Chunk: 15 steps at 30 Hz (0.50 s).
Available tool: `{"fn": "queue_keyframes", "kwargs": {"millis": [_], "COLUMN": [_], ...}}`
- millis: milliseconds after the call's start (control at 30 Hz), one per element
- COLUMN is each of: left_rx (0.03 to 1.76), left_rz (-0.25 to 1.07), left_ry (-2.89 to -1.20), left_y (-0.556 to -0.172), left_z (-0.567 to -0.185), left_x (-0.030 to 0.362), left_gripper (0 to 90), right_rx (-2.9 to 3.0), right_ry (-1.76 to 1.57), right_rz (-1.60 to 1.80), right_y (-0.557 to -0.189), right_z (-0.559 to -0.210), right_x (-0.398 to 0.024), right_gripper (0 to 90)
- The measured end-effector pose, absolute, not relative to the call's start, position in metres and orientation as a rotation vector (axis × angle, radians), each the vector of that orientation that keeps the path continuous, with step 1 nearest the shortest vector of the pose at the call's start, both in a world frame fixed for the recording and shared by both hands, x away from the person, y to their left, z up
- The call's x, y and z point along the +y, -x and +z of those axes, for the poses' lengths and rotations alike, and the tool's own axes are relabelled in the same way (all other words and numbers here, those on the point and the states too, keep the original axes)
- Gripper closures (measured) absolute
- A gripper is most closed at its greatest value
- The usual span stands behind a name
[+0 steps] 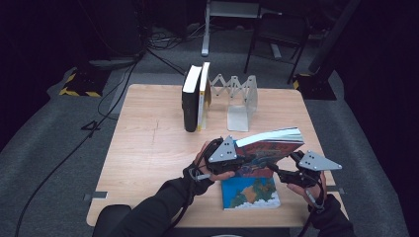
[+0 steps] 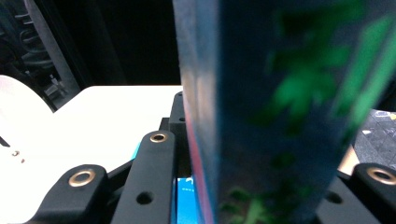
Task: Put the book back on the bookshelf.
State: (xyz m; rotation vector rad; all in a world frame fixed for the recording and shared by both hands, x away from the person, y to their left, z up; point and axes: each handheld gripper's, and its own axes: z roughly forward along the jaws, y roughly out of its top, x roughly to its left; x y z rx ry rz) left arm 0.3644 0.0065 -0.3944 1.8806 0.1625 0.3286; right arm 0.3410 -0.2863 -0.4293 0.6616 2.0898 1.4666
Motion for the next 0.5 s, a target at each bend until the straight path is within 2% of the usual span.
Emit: {"fn": "queue_keyframes", "kwargs": {"millis": [500], "left_rx": [0.217], "left_rz": [0.366], "left_ry": [-1.875], "left_y": [-0.380], "left_z": [-0.392], "left_x": [0.001], "left_gripper": [73.5], "right_rx": [2.067], "right_ry": [-0.720], "right_rz": [1.456], "right_y": [-0.344], "right_z": [-0.430], "right_x": [-0.300], "right_gripper": [37.2]}}
